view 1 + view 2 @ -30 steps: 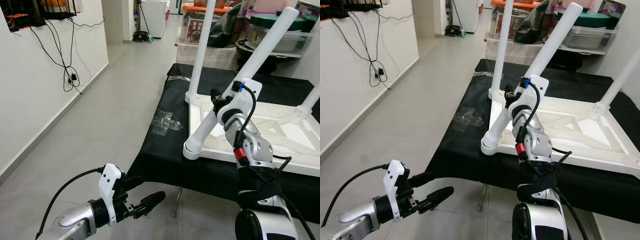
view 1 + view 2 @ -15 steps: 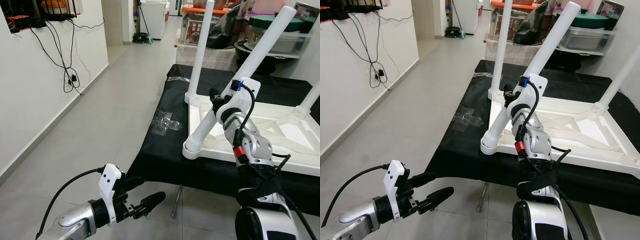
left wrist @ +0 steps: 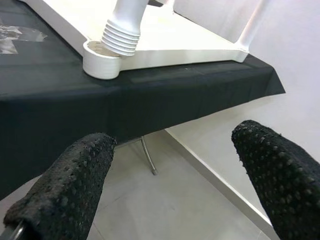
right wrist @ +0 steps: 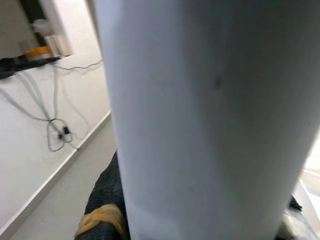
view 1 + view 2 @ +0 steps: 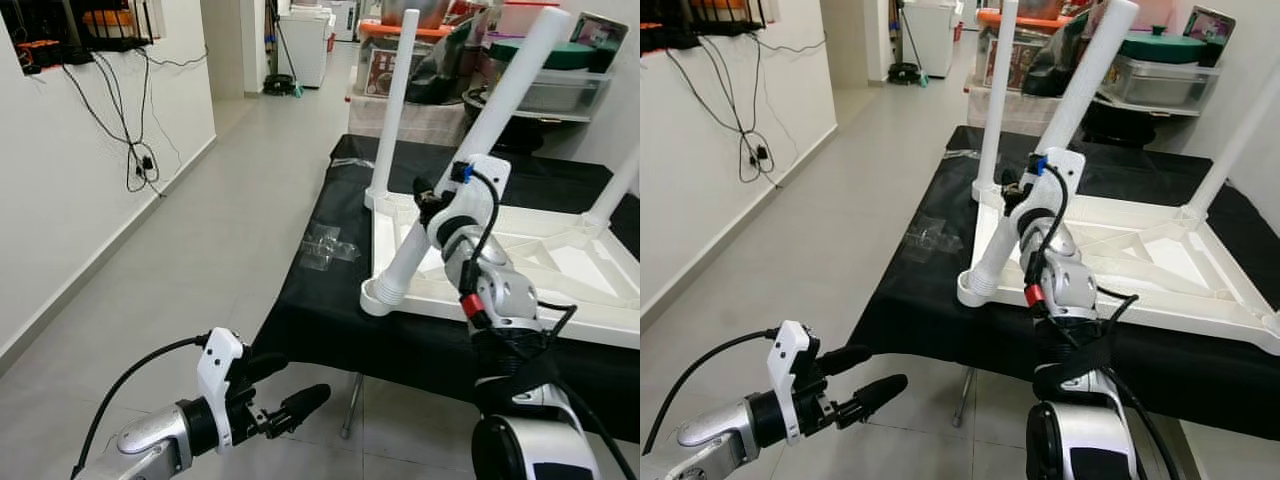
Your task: Building children table
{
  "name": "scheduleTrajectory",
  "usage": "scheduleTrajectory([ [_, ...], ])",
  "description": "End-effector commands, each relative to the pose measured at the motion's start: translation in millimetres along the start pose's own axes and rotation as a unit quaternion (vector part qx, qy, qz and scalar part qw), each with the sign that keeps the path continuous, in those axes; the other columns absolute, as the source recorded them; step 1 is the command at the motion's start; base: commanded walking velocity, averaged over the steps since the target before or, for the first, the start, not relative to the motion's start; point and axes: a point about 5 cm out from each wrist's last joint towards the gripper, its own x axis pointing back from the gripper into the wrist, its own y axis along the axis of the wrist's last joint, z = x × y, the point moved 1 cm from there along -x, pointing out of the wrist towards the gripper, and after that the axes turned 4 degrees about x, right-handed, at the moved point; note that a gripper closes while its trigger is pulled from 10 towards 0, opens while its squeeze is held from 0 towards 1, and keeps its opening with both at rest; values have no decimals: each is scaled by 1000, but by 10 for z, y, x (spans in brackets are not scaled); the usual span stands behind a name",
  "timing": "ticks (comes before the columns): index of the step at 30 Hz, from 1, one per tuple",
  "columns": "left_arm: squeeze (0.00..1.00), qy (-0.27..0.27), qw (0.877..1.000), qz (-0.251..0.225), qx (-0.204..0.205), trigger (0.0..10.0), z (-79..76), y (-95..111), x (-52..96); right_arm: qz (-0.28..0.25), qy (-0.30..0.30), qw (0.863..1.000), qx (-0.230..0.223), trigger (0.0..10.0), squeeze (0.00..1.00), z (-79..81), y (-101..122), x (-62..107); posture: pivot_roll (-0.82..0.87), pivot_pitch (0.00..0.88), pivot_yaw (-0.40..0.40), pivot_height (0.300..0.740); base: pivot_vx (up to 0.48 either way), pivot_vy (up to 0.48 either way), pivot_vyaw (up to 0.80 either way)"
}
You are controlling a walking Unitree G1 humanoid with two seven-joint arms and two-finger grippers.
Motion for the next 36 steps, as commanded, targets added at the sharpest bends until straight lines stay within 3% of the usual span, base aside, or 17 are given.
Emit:
scheduleTrajectory([
  [1,1000,0,1000,7,7,10000,2,-47,4,-11,6,1000,12,10000,0,4,12,-3,74,0,-73,740,0,0,0],
  [8,1000,2,1000,6,7,10000,2,-48,5,-30,16,999,3,10000,0,24,89,-36,76,0,-77,740,0,0,0],
  [11,1000,1,1000,7,7,10000,0,-62,4,-82,41,995,-28,10000,0,93,294,-29,71,0,-72,740,0,0,0],
  [19,1000,8,1000,3,2,10000,18,-47,-15,-120,68,990,-40,10000,0,158,445,-4,69,0,-70,740,0,0,0],
  [21,1000,30,1000,-3,-4,10000,84,-21,-26,-128,80,987,-46,10000,0,186,473,9,69,0,-65,740,0,0,0],
  [23,1000,93,995,-24,-16,10000,247,61,-50,-132,107,984,-51,10000,0,267,455,49,68,0,-62,740,0,0,0],
  [28,1000,159,985,-60,-22,10000,409,196,-60,-121,114,984,-66,10000,0,324,367,85,70,0,-59,740,0,0,0],
  [36,1000,194,977,-84,-33,10000,468,320,-81,-110,109,984,-86,10000,0,349,264,131,71,0,-49,740,0,0,0],
])
